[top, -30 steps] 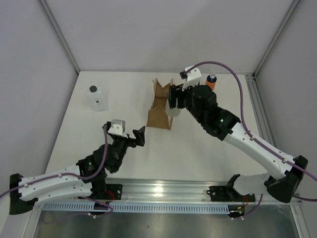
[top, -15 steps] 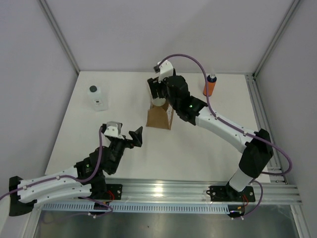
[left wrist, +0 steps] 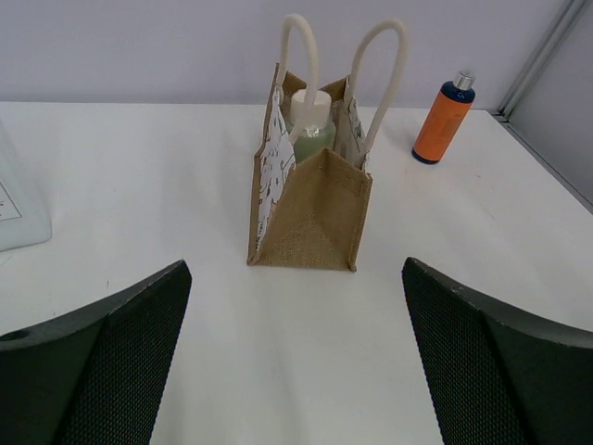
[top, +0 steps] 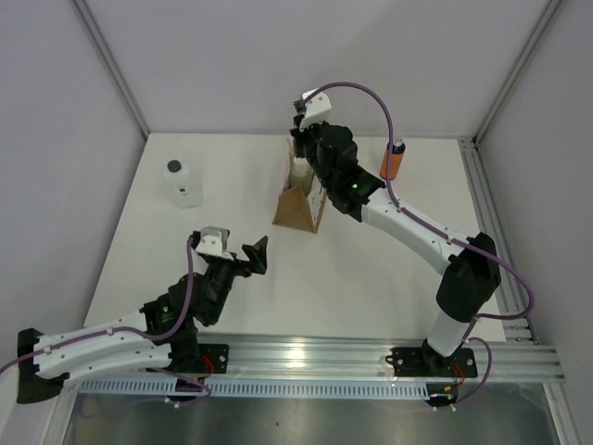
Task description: Place the personal care products into the canvas bag
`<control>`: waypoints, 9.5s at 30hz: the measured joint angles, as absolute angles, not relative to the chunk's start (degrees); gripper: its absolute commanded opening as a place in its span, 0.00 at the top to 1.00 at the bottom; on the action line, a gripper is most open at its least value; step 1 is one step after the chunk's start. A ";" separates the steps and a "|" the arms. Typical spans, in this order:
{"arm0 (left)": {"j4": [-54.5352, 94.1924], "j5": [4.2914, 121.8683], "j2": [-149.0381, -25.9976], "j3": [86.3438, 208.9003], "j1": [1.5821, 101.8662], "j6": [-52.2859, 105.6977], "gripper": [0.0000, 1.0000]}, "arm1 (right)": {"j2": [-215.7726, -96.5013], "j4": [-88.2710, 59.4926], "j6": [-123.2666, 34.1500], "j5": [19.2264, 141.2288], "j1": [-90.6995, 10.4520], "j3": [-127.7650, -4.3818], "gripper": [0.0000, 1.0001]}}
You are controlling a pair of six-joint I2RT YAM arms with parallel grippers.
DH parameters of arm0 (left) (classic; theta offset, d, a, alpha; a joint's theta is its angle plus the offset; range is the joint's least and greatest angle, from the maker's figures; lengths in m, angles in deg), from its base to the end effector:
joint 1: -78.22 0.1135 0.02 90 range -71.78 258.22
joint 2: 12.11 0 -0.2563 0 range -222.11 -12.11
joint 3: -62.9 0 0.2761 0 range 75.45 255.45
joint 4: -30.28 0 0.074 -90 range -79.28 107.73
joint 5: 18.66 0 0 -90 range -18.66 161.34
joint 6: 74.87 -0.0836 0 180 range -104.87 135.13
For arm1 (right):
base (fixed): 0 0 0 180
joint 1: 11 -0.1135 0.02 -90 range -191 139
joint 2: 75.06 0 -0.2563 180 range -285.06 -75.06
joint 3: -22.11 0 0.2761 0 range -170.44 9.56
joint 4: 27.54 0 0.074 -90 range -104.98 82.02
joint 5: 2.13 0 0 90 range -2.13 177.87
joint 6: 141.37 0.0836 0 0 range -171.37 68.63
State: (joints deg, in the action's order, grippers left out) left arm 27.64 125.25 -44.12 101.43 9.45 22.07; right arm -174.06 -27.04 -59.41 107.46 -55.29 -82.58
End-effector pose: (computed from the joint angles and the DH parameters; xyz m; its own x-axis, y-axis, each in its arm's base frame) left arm 0.1354 -0.1619 0.2890 -0.0067 -0.1792 -0.9838 0.2582 0.9501 -0.1748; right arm 0.3682 0.3200 0.4078 0.1227 -0.0644 -0.9904 -0.4057 0.9075 -0.1093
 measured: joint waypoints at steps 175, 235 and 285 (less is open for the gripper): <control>17.60 119.15 -52.60 105.43 16.71 30.70 0.01 | -171.92 -27.50 -58.12 102.20 -52.30 -66.67 1.00; -0.17 124.16 -57.89 116.10 17.71 41.02 0.01 | -142.65 -6.10 -40.32 99.77 -54.20 -57.90 0.07; -31.44 119.22 -66.94 117.74 40.55 78.22 0.46 | -121.75 -5.42 -37.42 99.49 -77.61 -28.33 0.01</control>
State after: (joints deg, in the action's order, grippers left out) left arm -31.44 119.22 -66.94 117.74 40.55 78.22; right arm -121.75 -5.42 -37.42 99.49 -77.61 -28.33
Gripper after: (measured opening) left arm 0.554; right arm 0.993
